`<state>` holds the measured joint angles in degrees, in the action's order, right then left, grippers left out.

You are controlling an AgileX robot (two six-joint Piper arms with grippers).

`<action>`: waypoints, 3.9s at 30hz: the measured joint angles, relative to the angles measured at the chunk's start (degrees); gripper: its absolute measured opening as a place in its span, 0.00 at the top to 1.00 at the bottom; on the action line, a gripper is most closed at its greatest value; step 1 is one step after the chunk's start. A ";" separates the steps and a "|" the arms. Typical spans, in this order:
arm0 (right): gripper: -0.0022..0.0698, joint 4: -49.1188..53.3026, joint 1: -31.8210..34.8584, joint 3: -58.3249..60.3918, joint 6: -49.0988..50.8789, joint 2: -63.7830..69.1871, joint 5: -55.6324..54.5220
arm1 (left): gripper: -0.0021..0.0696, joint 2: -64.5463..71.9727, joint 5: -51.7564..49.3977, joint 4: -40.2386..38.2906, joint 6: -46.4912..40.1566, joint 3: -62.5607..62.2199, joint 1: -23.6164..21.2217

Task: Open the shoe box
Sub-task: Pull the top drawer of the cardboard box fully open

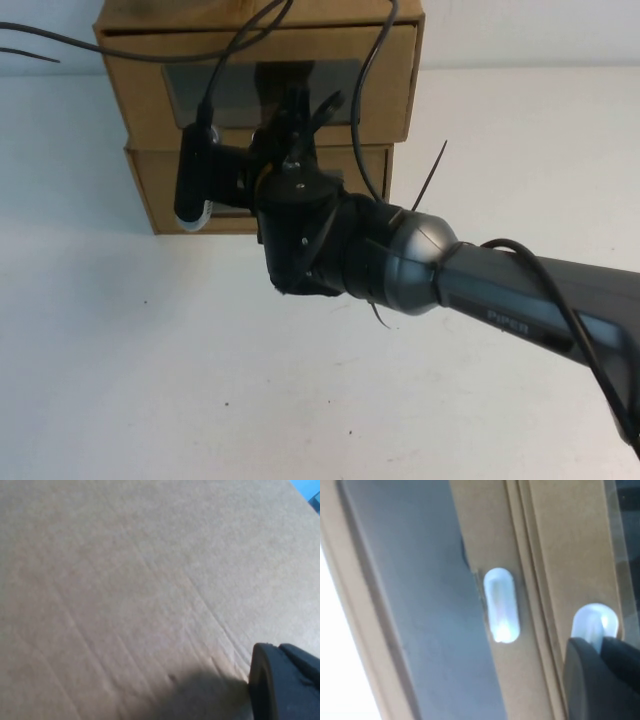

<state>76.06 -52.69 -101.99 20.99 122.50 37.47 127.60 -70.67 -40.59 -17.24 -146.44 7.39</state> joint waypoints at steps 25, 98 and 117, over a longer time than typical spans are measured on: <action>0.96 -18.49 -11.12 21.09 -1.70 -18.97 8.58 | 0.98 0.00 -1.23 -0.96 0.10 0.00 0.56; 0.99 -54.62 30.32 41.64 -0.48 -79.26 11.69 | 0.98 -85.54 36.75 20.25 -6.65 86.32 0.45; 0.99 -60.09 30.42 76.45 1.89 -96.82 -18.57 | 0.98 -127.33 51.39 19.27 -5.56 136.35 0.45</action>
<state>15.97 -22.28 -25.54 22.88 25.68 18.90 0.27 -19.27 -21.32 -22.80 -10.09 7.84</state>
